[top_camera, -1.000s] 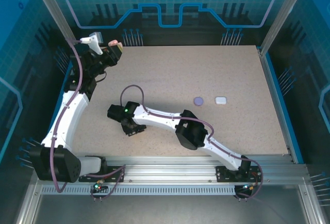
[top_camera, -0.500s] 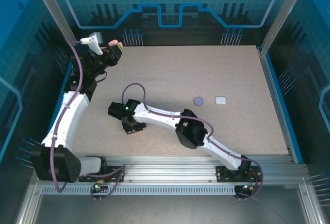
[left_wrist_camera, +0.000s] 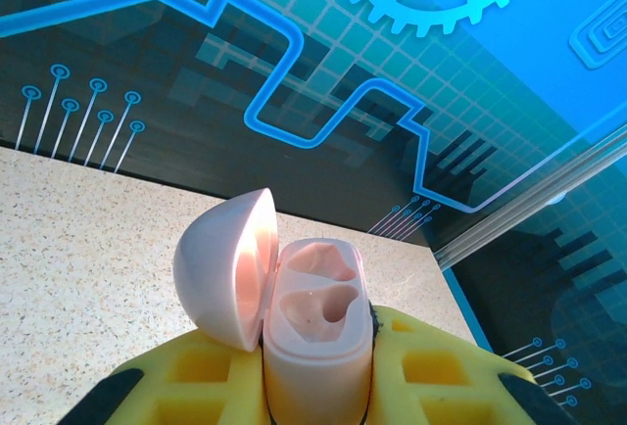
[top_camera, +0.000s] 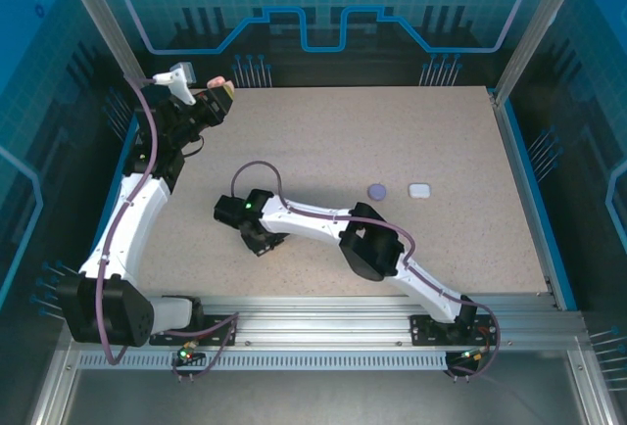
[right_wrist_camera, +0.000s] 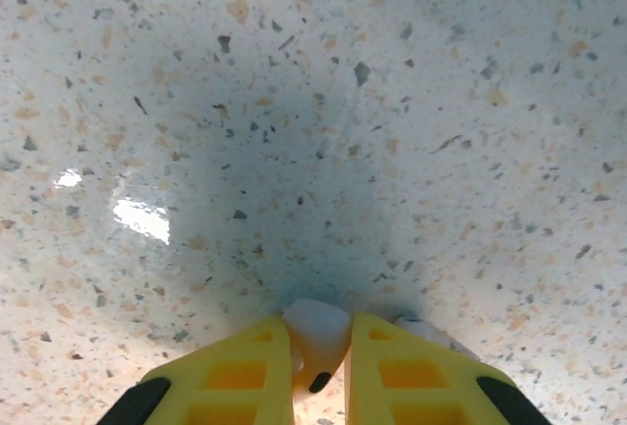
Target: Insert the wireless bluetooth earbuds into the charging case
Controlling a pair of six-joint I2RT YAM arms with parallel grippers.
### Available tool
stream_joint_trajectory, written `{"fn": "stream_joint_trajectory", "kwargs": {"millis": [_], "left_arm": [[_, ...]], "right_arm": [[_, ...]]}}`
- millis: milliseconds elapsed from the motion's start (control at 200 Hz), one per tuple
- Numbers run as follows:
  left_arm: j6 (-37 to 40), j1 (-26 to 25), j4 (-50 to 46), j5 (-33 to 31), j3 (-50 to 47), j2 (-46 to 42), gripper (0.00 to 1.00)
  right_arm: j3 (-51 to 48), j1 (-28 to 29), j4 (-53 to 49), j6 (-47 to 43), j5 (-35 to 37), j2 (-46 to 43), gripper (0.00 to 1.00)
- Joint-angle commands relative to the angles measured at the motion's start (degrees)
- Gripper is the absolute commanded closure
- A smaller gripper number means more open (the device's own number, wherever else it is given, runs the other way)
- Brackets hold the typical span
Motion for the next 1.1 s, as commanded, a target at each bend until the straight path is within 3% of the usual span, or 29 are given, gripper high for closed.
{"fn": "stream_joint_trajectory", "kwargs": {"millis": [0,500,880,1095], "left_arm": [[-0.51,0.55,1.88,1.46,-0.61,-1.19,1.0],[-0.24,0.52,1.41,1.68,0.22,-0.92,1.0],[-1.12,0.52,1.74,2.5,0.29,-1.1,1.0],[-1.3,0.54,2.0,2.63,0.35,-1.66,1.0]], "right_arm": [[-2.27,-0.77,2.06,-3.69,-0.44,-3.43,0.84],[-10.6,-1.88,6.05,-2.8,1.92,-15.61,0.85],[-30.33,-10.08,7.79,-5.46,5.78,-21.75,0.86],[-35.94,-12.8,8.6,-7.68,5.96,-22.01,0.86]]}}
